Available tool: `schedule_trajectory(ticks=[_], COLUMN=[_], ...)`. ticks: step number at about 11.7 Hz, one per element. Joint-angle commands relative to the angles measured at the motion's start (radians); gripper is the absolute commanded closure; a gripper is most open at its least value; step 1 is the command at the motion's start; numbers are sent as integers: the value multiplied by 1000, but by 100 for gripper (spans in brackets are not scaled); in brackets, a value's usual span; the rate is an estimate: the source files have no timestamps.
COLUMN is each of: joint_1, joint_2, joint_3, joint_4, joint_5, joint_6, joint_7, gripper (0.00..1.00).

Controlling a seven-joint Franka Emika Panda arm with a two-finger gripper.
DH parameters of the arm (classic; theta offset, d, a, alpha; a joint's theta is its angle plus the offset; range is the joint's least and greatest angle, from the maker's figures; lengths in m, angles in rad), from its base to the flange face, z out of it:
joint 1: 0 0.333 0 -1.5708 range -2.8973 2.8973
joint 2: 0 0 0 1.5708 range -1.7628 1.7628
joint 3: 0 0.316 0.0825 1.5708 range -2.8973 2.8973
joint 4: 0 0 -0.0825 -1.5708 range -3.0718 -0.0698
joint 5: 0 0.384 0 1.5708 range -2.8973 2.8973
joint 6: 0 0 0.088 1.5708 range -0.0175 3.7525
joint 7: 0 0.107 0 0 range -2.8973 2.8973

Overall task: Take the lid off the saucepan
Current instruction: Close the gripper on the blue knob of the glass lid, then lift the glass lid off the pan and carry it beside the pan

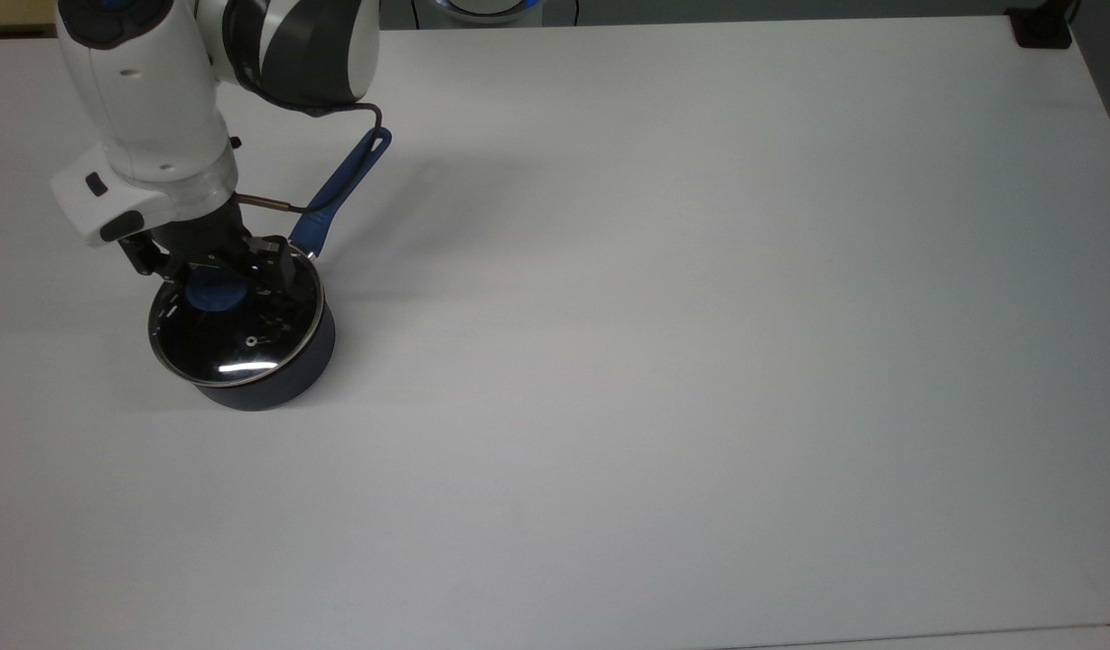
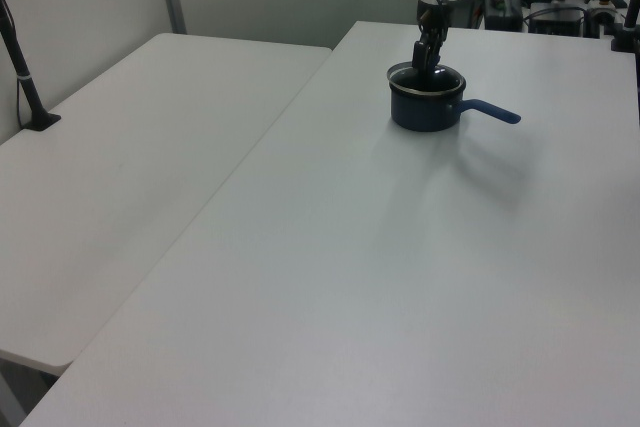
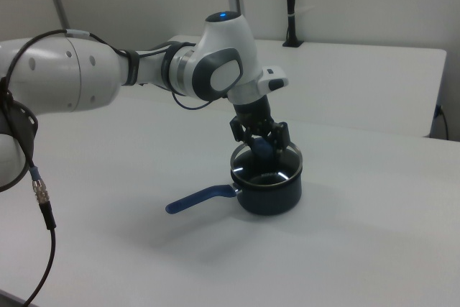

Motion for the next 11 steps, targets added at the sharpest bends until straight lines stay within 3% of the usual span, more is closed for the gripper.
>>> schedule_trajectory(ticks=[1, 5, 9, 11], joint_1=[-22, -55, -135, -175], joint_2=[-63, -125, -158, -157], joint_3=[-22, -79, -122, -122], joint_4=[0, -52, -233, -266], joint_5=[19, 13, 15, 16], joint_6=[-40, -148, -23, 22], joint_7=[-101, -264, -383, -406], gripper=[45, 45, 45, 45])
